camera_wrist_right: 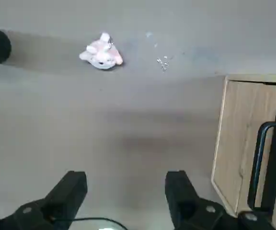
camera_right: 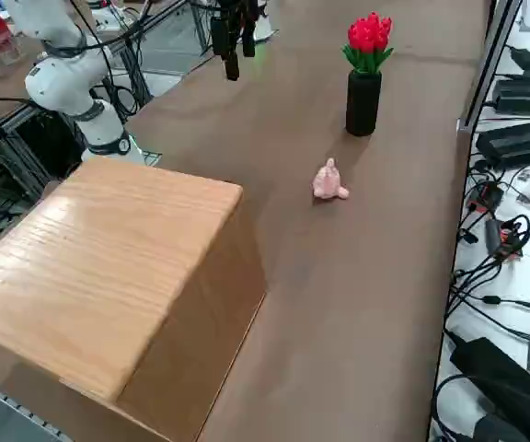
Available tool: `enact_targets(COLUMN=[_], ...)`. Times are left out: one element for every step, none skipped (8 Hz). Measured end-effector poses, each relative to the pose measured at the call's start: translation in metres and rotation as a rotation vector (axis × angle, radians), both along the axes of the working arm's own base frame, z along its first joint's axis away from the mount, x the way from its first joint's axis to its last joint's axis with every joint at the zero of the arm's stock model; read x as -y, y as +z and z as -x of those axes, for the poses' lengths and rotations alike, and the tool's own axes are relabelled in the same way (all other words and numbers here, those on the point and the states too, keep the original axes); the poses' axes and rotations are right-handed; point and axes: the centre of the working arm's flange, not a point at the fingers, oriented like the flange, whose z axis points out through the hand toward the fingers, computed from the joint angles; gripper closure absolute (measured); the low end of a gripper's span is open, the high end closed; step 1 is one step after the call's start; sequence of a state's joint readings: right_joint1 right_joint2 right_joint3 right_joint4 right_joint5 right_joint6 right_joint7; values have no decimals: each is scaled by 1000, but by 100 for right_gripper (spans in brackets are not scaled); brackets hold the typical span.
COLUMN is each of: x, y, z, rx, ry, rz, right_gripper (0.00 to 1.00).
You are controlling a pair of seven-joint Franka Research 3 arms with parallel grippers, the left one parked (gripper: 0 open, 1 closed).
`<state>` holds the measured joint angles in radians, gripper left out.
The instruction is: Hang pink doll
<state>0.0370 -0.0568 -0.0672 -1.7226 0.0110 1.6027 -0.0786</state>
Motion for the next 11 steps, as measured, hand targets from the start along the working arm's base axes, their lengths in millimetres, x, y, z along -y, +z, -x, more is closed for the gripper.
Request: enact_targets(x=[0, 1, 3, 6, 7, 7, 7, 7, 7, 5, 3], y=[2, 2, 1, 0, -2, -8, -14, -18, -19, -24, -35], z=[-1, -1, -2, -2, -2, -3, -3, -4, -3, 1, 4], rx=[-1, -7, -9, -11, -19, -41, -67, -80, -94, -139, -207], ry=[-1, -4, -8, -13, -15, -15, -15, -41, -123, -239, -352], rz=[0, 0, 0, 0, 0, 0, 0, 2, 11, 27, 53], right_gripper=[0, 0, 0, 0, 0, 0, 0, 0, 0, 0, 0])
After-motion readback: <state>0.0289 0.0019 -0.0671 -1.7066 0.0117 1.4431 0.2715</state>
